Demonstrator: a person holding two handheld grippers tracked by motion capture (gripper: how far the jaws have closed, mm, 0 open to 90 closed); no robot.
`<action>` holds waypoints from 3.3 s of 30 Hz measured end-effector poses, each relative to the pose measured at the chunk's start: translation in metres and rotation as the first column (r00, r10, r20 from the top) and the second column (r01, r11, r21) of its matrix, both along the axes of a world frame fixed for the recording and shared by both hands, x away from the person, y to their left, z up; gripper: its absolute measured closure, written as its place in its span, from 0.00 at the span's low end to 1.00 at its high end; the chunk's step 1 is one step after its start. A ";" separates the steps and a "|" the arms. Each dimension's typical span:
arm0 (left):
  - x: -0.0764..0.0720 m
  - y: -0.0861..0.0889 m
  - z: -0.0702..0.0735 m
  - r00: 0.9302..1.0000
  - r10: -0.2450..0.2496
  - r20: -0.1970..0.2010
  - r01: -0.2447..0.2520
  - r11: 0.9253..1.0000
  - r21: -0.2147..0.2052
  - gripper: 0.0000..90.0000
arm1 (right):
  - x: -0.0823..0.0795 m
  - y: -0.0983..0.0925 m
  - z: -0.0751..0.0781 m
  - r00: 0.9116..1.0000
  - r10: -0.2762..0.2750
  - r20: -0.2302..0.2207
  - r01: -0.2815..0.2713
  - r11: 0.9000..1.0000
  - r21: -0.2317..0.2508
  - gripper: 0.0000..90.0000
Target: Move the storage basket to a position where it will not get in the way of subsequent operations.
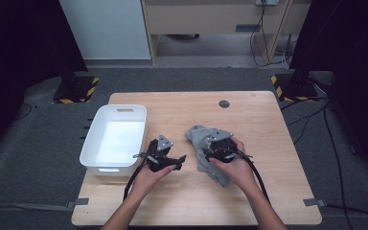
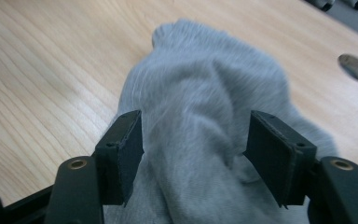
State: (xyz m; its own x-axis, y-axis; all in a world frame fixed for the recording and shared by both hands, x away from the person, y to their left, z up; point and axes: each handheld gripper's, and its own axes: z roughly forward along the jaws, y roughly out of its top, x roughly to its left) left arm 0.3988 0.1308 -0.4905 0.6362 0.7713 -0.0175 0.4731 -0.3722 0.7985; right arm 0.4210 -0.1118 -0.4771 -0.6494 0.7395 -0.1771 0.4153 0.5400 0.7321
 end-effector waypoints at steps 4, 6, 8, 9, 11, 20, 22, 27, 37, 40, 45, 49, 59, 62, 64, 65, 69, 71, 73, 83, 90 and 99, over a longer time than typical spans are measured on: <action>-0.001 -0.001 -0.002 1.000 -0.005 -0.001 0.005 1.000 0.007 0.12 | -0.001 -0.001 0.010 1.000 0.005 0.020 -0.005 1.000 -0.001 0.48; -0.002 -0.003 -0.003 1.000 -0.012 0.005 0.012 1.000 0.015 0.12 | -0.001 0.000 0.014 1.000 0.007 0.026 -0.007 1.000 -0.003 0.51; -0.003 -0.004 -0.003 1.000 -0.017 0.012 0.017 1.000 0.017 0.12 | 0.001 0.001 0.017 1.000 0.014 0.022 -0.014 1.000 0.005 0.60; -0.003 -0.004 -0.003 1.000 -0.017 0.012 0.017 1.000 0.017 0.12 | 0.001 0.001 0.017 1.000 0.014 0.022 -0.014 1.000 0.005 0.60; -0.003 -0.003 -0.003 1.000 -0.016 0.012 0.016 1.000 0.019 0.12 | 0.003 0.006 0.019 1.000 0.023 0.022 -0.023 1.000 -0.006 0.62; -0.001 -0.001 -0.005 1.000 -0.005 0.018 0.005 0.999 0.032 0.12 | 0.022 0.023 0.014 1.000 -0.002 -0.012 0.001 0.999 -0.045 0.77; -0.002 -0.003 -0.007 1.000 -0.017 0.015 0.017 0.998 0.053 0.12 | 0.024 0.021 0.014 1.000 0.000 -0.015 -0.001 0.999 -0.039 0.88; -0.002 -0.004 -0.008 1.000 -0.019 0.019 0.018 0.998 0.066 0.12 | 0.024 0.018 0.013 1.000 0.009 -0.016 -0.009 1.000 -0.019 0.98; -0.002 0.003 -0.006 0.999 0.012 0.035 -0.014 0.999 0.048 0.12 | 0.011 -0.023 0.040 0.999 -0.020 0.041 0.020 1.000 0.021 0.98; -0.002 0.002 -0.006 0.999 0.009 0.035 -0.011 0.999 0.051 0.12 | 0.009 -0.037 0.038 0.998 -0.045 0.039 0.044 0.999 0.020 0.98; -0.002 0.002 -0.007 0.999 0.005 0.034 -0.007 0.999 0.053 0.12 | 0.007 -0.076 0.027 0.992 -0.126 0.020 0.125 0.992 0.031 0.98; -0.003 0.003 -0.007 1.000 0.003 0.030 -0.005 0.999 0.054 0.12 | 0.004 -0.093 0.017 0.987 -0.158 0.001 0.158 0.987 0.008 0.98; -0.005 0.003 -0.008 0.999 -0.009 0.034 0.007 0.998 0.063 0.12 | -0.004 -0.116 0.003 0.979 -0.201 0.009 0.200 0.976 0.084 0.71; -0.005 0.002 -0.008 0.999 -0.014 0.036 0.012 0.998 0.067 0.12 | -0.006 -0.117 0.022 0.975 -0.209 0.069 0.200 0.972 0.127 0.58; -0.005 0.002 -0.009 0.999 -0.015 0.033 0.013 0.998 0.067 0.12 | -0.008 -0.114 0.033 0.976 -0.199 0.084 0.185 0.971 0.153 0.55; -0.005 0.002 -0.009 0.999 -0.016 0.028 0.014 0.998 0.063 0.12 | -0.009 -0.110 0.037 0.977 -0.195 0.090 0.179 0.970 0.163 0.54; -0.006 0.001 -0.008 0.999 -0.017 0.031 0.016 0.998 0.057 0.12 | -0.012 -0.089 0.049 0.983 -0.147 0.108 0.128 0.978 0.163 0.54; -0.006 0.001 -0.008 0.999 -0.019 0.032 0.017 0.998 0.059 0.12 | -0.011 -0.077 0.051 0.987 -0.120 0.110 0.102 0.982 0.159 0.54; -0.006 0.000 -0.008 0.999 -0.020 0.030 0.019 0.998 0.060 0.12 | -0.010 -0.070 0.051 0.988 -0.106 0.109 0.089 0.985 0.151 0.54; -0.006 0.000 -0.008 0.999 -0.021 0.034 0.018 0.998 0.063 0.13 | 0.001 -0.008 0.031 0.997 0.001 0.079 -0.008 0.996 0.089 0.69; -0.004 0.000 -0.011 0.999 -0.016 0.030 0.014 0.998 0.065 0.13 | 0.013 0.019 0.015 0.999 0.021 0.048 -0.023 0.998 0.050 0.65; -0.003 -0.005 -0.013 0.999 -0.006 0.038 0.003 0.998 0.066 0.13 | 0.029 0.032 -0.015 1.000 -0.017 0.020 0.017 0.999 -0.042 0.53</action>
